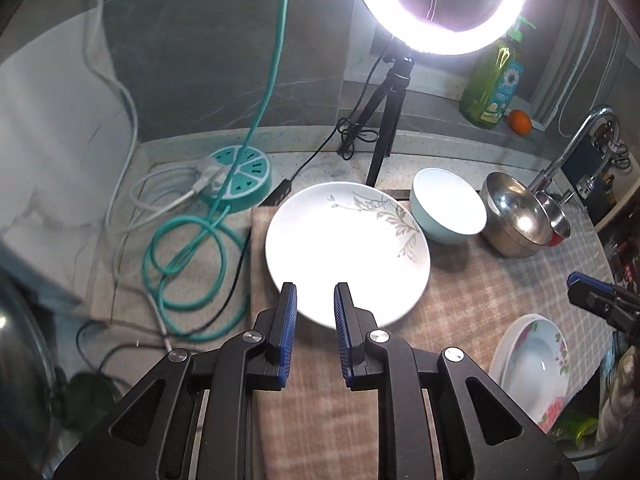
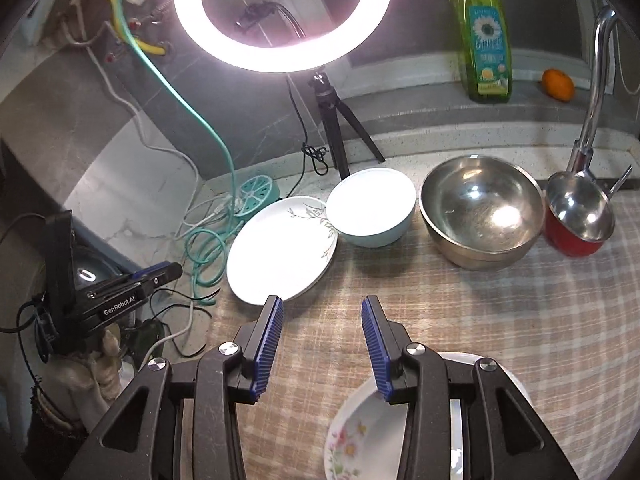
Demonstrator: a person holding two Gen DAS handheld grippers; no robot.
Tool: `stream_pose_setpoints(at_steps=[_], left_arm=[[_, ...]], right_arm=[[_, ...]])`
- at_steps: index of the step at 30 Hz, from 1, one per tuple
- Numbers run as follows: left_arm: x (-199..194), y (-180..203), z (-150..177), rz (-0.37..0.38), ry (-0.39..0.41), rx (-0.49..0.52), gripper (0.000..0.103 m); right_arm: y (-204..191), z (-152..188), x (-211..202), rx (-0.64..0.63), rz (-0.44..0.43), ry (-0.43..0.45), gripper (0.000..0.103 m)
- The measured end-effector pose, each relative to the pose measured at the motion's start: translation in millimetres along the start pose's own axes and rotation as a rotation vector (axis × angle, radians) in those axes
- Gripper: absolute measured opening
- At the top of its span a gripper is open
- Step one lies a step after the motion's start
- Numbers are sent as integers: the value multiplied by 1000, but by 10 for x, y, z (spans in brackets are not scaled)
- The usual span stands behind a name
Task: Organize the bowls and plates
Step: 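Move both grippers to the rim of the white leaf-pattern plate and close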
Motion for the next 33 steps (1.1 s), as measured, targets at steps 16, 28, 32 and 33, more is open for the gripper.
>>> stream_pose_setpoints(at_steps=[16,28,32,33], left_arm=[[914,-507,-507,62,-107,44,17],[1165,-553,-551,86,-139,117,17],[1215,-595,-554,78,-147,129,17],[1227,-607,-558,78,-149,128,17]], right_arm=[[-174,-111,942,148,48,-105,37],[-171,-153,1290,210,83,-145,31],[-192,-149,1363,205,97,-148,30],[-203,-150,1386,203,99,-150,30]])
Point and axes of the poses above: each gripper's, at about its wrist camera, not at the fingertips, and x roughly the way its jaws point, y to its right, z to its underside, the point moved 8 cm from there along x, roughly the way its jaws point, and after that the axes turned 9 degrees about z, right-handed, at the moved point
